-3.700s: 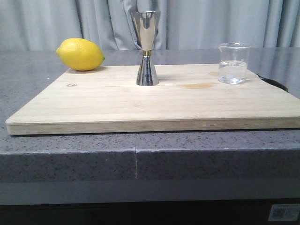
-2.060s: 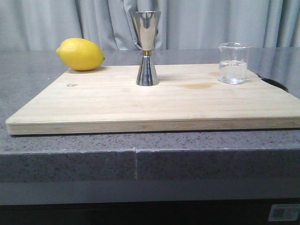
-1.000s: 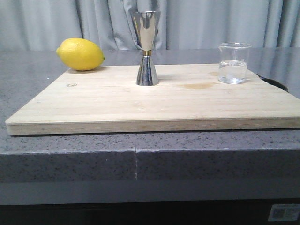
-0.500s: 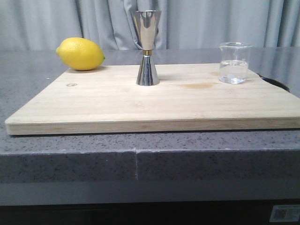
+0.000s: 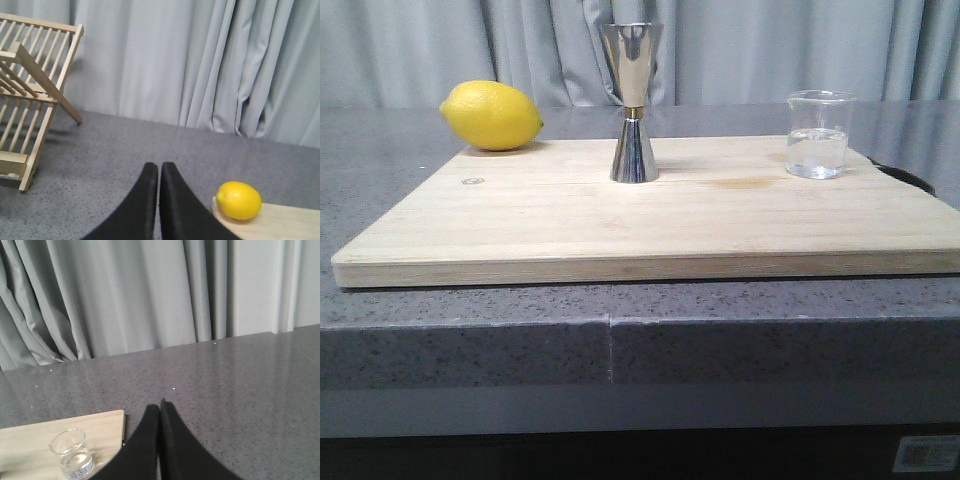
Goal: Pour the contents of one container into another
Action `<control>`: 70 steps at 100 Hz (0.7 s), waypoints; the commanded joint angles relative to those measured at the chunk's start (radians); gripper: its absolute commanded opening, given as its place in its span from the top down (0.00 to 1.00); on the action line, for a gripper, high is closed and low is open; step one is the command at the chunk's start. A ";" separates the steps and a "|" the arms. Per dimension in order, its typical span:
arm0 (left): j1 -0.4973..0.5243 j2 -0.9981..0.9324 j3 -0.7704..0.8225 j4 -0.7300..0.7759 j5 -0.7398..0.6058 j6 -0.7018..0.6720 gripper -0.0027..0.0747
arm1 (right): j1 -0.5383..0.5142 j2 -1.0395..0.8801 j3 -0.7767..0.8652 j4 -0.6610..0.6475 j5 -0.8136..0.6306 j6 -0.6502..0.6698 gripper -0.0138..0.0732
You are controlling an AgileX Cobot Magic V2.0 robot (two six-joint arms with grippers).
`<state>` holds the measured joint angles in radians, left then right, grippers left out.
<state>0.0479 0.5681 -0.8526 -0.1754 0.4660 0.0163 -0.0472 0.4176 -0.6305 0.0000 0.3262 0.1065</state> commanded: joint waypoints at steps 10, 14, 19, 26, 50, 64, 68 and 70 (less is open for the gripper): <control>-0.009 0.230 -0.256 -0.019 0.122 0.047 0.99 | 0.001 0.221 -0.215 -0.016 0.061 -0.002 0.92; -0.009 0.274 -0.289 -0.033 0.124 0.047 0.99 | 0.001 0.270 -0.250 -0.016 0.064 -0.002 0.92; -0.009 0.319 -0.319 -0.061 0.120 0.047 0.99 | 0.001 0.323 -0.285 -0.024 0.073 -0.002 0.92; -0.009 0.369 -0.348 -0.090 0.113 0.047 0.99 | 0.001 0.393 -0.333 -0.042 0.107 -0.002 0.92; -0.009 0.504 -0.363 -0.102 0.022 0.190 0.99 | 0.001 0.583 -0.419 -0.051 0.212 -0.070 0.92; -0.011 0.520 -0.363 -0.147 -0.056 0.289 0.99 | 0.001 0.621 -0.419 -0.051 0.186 -0.072 0.92; -0.019 0.519 -0.363 -0.153 -0.090 0.317 0.99 | 0.001 0.626 -0.419 -0.051 0.168 -0.072 0.92; -0.027 0.519 -0.363 -0.153 -0.103 0.339 0.99 | 0.001 0.626 -0.419 -0.051 0.160 -0.072 0.92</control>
<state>0.0432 1.1054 -1.1789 -0.2894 0.5121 0.2860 -0.0457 1.0522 -1.0119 -0.0360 0.5844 0.0485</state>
